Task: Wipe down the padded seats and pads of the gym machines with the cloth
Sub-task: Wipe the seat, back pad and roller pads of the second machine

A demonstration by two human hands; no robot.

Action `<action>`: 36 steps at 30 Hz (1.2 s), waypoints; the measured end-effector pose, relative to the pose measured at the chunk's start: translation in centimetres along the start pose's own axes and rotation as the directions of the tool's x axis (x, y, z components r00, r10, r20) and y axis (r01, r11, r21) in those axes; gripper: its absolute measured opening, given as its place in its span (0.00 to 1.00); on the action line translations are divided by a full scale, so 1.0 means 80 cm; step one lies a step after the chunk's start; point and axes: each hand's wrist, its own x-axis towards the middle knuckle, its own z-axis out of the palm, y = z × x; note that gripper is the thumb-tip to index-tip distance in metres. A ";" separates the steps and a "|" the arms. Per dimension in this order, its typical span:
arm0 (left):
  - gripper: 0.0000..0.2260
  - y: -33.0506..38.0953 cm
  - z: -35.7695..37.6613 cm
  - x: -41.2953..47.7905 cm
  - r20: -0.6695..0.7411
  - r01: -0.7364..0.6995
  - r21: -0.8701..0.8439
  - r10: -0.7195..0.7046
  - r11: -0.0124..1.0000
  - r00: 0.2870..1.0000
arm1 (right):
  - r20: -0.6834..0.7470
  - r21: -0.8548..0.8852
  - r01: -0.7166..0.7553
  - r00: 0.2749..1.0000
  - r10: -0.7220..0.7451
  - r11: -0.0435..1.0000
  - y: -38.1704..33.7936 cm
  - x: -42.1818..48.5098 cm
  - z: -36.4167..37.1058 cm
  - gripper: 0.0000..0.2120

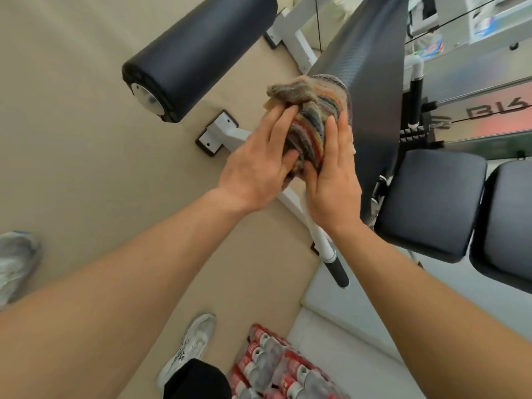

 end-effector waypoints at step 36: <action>0.29 -0.026 -0.005 0.025 -0.071 -0.367 0.314 0.408 0.876 0.910 | -0.023 -0.156 0.212 0.976 -0.218 0.965 0.023 0.018 -0.007 0.47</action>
